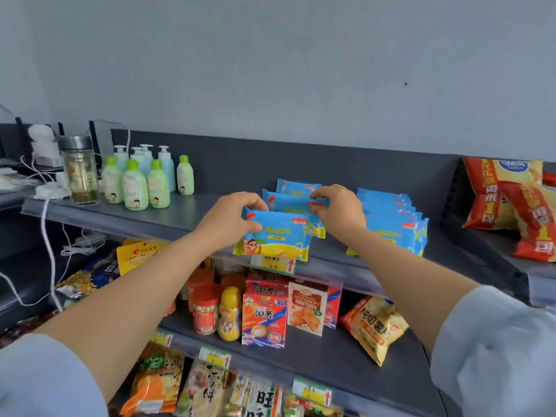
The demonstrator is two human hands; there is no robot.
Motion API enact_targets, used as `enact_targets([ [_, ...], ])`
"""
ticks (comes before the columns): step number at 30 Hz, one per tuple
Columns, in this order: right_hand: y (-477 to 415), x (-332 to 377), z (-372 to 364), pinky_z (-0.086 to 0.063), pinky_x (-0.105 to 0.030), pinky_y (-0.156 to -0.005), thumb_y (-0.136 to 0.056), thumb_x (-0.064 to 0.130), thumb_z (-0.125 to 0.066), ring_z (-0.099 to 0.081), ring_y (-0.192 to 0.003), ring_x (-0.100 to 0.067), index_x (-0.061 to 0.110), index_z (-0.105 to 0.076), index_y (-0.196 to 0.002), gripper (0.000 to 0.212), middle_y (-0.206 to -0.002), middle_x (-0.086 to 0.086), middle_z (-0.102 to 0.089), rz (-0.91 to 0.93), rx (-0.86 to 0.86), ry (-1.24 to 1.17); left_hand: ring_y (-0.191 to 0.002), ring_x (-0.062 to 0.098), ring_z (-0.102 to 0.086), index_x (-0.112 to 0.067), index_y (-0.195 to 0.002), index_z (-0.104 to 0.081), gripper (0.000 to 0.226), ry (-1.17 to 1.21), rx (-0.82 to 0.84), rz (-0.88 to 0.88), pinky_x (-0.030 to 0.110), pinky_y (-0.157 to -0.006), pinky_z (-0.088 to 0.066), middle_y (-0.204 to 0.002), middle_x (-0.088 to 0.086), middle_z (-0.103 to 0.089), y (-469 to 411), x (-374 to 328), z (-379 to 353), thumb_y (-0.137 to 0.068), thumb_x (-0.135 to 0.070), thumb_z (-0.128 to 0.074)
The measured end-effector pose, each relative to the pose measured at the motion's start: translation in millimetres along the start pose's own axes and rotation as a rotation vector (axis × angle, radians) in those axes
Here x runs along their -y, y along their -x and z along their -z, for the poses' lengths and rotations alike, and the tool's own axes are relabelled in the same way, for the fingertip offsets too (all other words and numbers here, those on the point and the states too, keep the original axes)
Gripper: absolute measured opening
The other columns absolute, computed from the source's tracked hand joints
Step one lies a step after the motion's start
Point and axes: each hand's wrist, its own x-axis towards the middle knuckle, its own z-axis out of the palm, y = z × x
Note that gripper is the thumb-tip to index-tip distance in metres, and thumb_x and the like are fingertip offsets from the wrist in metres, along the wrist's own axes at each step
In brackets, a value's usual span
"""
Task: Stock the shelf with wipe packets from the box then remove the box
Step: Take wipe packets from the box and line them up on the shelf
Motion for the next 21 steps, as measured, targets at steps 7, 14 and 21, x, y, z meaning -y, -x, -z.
enact_targets([
  [7, -55, -15, -37, -0.048, -0.032, -0.084, -0.090, 0.012, -0.060, -0.057, -0.106, -0.024, 0.019, -0.067, -0.114, 0.026, -0.119, -0.004, -0.060, -0.051, 0.024, 0.044, -0.081, 0.004, -0.055, -0.028, -0.088, -0.061, 0.023, 0.016, 0.025, 0.008, 0.011, -0.057, -0.038, -0.103, -0.012, -0.060, -59, 32, -9, -0.081, -0.010, -0.073],
  [14, -101, -32, -79, -0.050, -0.029, -0.075, -0.085, -0.003, -0.048, -0.058, -0.105, -0.024, 0.017, -0.067, -0.113, 0.039, -0.124, -0.005, -0.059, -0.156, 0.045, 0.069, -0.085, 0.006, -0.058, -0.026, -0.089, -0.062, 0.020, 0.060, 0.084, -0.010, 0.013, -0.059, -0.043, -0.101, -0.013, -0.059, -116, 69, -21, -0.082, -0.009, -0.071],
  [21, -145, -52, -115, -0.056, -0.035, -0.081, -0.091, 0.005, -0.056, -0.063, -0.102, -0.022, 0.020, -0.067, -0.112, 0.028, -0.123, -0.003, -0.060, -0.265, 0.037, 0.084, -0.091, 0.009, -0.060, -0.029, -0.090, -0.061, 0.023, 0.073, 0.146, -0.023, 0.021, -0.066, -0.051, -0.102, -0.012, -0.059, -169, 105, -35, -0.083, -0.009, -0.071],
])
